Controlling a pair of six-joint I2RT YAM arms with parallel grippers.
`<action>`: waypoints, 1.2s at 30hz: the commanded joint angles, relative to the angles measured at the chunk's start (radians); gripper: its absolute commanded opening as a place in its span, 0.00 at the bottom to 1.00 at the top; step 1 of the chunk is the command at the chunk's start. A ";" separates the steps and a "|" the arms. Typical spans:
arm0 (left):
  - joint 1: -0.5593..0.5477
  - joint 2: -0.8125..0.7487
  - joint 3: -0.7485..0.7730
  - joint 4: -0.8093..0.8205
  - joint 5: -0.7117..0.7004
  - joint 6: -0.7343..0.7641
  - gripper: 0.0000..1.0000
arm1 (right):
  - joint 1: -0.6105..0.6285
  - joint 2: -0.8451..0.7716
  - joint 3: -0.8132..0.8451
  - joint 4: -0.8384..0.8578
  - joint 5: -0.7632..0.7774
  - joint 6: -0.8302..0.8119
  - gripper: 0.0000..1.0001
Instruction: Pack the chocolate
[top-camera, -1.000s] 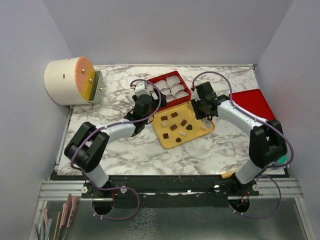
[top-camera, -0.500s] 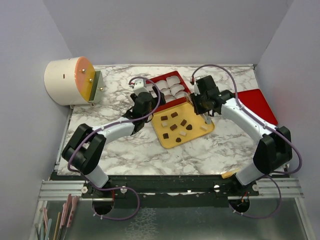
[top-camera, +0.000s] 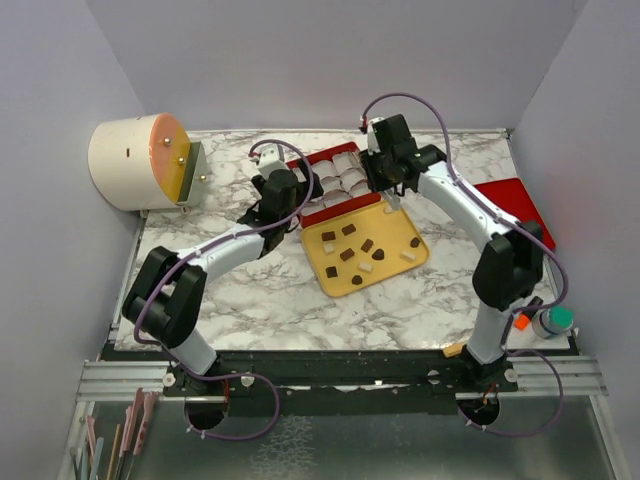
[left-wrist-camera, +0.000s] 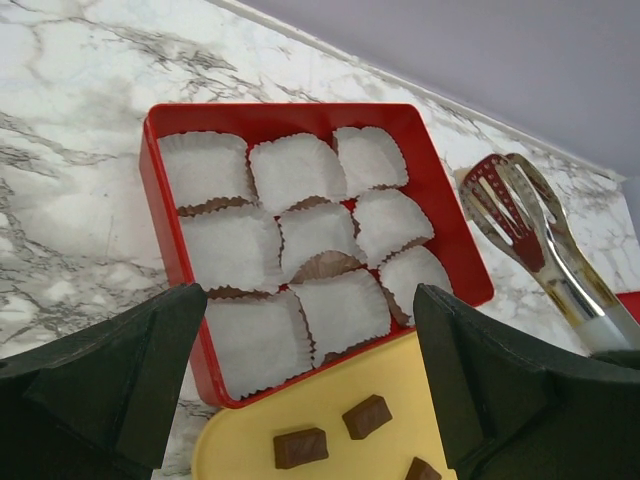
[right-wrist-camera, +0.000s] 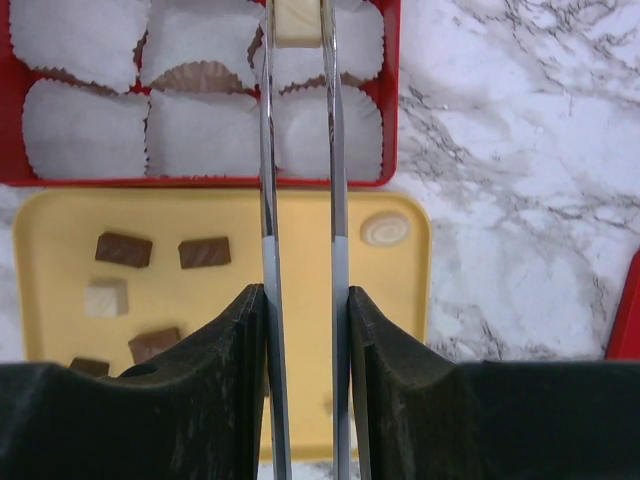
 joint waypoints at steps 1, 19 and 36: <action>0.030 -0.027 0.020 -0.049 0.017 0.015 0.96 | 0.006 0.142 0.151 0.014 -0.022 -0.043 0.00; 0.074 -0.058 -0.015 -0.055 0.026 0.021 0.96 | -0.021 0.407 0.378 0.022 -0.021 -0.060 0.00; 0.084 -0.046 -0.020 -0.055 0.024 0.024 0.96 | -0.054 0.454 0.405 0.041 -0.054 -0.040 0.19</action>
